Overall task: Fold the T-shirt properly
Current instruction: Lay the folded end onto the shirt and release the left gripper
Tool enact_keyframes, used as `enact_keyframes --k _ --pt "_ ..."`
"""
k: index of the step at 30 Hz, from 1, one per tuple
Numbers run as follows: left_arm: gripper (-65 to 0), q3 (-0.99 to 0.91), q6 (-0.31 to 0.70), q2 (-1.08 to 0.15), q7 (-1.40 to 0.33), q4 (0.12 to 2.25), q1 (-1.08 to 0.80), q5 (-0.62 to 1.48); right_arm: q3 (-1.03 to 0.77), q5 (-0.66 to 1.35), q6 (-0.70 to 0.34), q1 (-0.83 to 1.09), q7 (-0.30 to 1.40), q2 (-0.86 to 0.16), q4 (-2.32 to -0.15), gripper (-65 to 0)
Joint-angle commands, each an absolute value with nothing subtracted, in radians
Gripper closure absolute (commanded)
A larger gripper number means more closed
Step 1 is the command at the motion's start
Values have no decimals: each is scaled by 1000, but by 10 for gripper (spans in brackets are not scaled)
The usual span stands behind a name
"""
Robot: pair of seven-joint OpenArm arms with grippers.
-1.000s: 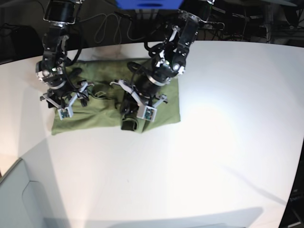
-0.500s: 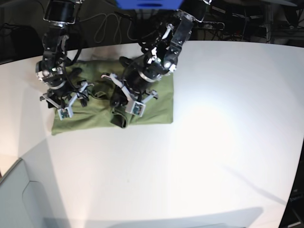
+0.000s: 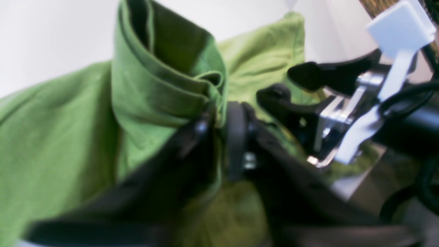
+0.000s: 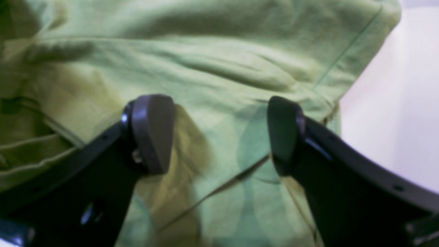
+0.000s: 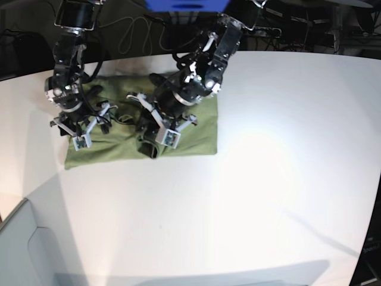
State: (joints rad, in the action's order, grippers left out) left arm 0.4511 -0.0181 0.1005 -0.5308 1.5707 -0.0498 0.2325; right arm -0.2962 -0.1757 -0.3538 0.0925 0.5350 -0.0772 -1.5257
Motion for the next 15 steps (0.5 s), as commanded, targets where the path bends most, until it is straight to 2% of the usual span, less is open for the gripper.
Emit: enact_keyframes --k 1,3,5,9,15 --pt "-215 455 -8 116 -529 1598 -41 243 -297 -170 -355 81 519 -84 -1541 -382" --pt "-332 455 -5 124 -535 1629 -42 243 -297 -170 -355 81 519 -84 -1541 -382" --pt "-393 455 -4 125 -535 1679 -47 243 -297 -170 -355 81 519 -84 -1541 -382" --pt "-402 447 -4 114 -542 1761 -48 285 -297 -170 -355 81 519 -84 -1541 -382" --pt "-402 410 -7 2 -542 1751 -47 421 -298 -165 -355 67 516 -85 -1549 -382"
